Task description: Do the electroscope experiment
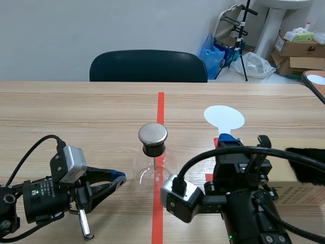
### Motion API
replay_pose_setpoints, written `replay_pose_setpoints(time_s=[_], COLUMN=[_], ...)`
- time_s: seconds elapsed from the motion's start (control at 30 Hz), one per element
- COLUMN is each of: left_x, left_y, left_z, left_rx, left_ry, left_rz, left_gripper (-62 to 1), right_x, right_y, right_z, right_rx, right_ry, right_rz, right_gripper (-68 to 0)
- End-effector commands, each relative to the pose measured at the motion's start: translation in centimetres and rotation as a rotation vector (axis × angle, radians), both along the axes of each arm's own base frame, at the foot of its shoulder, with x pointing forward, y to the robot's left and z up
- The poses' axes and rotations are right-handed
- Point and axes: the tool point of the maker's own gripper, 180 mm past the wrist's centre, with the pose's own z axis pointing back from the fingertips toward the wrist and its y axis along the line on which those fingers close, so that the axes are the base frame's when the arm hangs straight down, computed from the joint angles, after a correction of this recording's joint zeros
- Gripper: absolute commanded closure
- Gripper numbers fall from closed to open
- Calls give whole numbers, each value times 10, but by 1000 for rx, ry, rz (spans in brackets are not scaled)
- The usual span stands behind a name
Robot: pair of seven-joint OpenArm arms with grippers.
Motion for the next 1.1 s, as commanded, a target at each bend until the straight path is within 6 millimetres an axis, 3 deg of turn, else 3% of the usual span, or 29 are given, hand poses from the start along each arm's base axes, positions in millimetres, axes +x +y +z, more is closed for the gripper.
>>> replay_pose_setpoints(time_s=[0.0, 0.57, 0.8, 1.07], left_x=[2, 2, 2, 2], left_y=[-1, -1, -1, -1], left_z=[6, 6, 6, 6], left_rx=[-23, -23, -23, -23], left_ry=[-12, -12, -12, -12], left_rz=[5, 5, 5, 5], left_gripper=[-31, -32, -31, -31], right_x=[4, -22, -30, -31], right_y=[4, 70, 82, 82], right_z=[11, 12, 12, 12], right_rx=[7, 3, 2, 2], right_ry=[-38, -46, -47, -48], right_rz=[27, 423, 502, 506], right_gripper=[-11, -11, -11, -11])
